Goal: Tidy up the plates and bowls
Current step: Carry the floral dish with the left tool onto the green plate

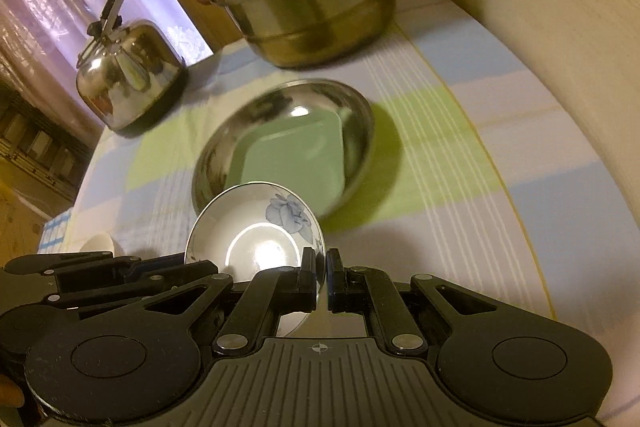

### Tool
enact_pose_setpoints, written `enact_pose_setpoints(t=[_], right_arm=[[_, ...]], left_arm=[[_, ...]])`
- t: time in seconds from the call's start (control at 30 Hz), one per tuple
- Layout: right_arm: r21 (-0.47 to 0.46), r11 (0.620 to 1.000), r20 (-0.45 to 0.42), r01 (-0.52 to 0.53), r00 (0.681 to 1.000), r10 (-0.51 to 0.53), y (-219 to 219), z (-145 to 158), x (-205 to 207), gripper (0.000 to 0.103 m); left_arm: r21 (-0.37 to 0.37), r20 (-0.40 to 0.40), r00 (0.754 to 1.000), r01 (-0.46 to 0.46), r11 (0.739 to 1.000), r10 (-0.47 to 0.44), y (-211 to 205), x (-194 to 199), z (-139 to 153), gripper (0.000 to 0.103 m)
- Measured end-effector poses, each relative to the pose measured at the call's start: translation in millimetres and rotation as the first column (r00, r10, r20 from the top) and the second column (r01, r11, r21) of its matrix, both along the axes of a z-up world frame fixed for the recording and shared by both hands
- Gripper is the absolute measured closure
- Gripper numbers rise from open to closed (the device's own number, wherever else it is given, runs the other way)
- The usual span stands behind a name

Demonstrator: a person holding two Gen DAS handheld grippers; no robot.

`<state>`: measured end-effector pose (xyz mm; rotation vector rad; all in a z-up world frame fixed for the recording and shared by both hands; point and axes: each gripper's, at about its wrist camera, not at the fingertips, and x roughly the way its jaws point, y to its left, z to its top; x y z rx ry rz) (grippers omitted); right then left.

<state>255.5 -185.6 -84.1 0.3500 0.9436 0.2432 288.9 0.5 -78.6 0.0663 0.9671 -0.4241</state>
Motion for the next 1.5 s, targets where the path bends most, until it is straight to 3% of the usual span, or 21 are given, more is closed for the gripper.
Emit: enact_pose_setpoints(t=[0.3,0.67,1.5], right_arm=[[-0.002,1.000,0.002,-0.012,1.000,0.012,13,-5,52,0.098],[-0.012,1.000,-0.058,0.003,0.998,-0.004,18,-30,100,0.098],[-0.032,0.999,-0.118,-0.007,0.993,0.003,24,-57,134,0.098]], left_arm=[[0.003,-0.005,0.999,-0.039,0.999,0.039,12,54,-1,0.092],[0.027,-0.069,0.996,-0.048,0.999,0.049,13,106,-30,0.092],[0.044,-0.140,0.988,-0.065,0.997,0.070,16,133,-59,0.092]])
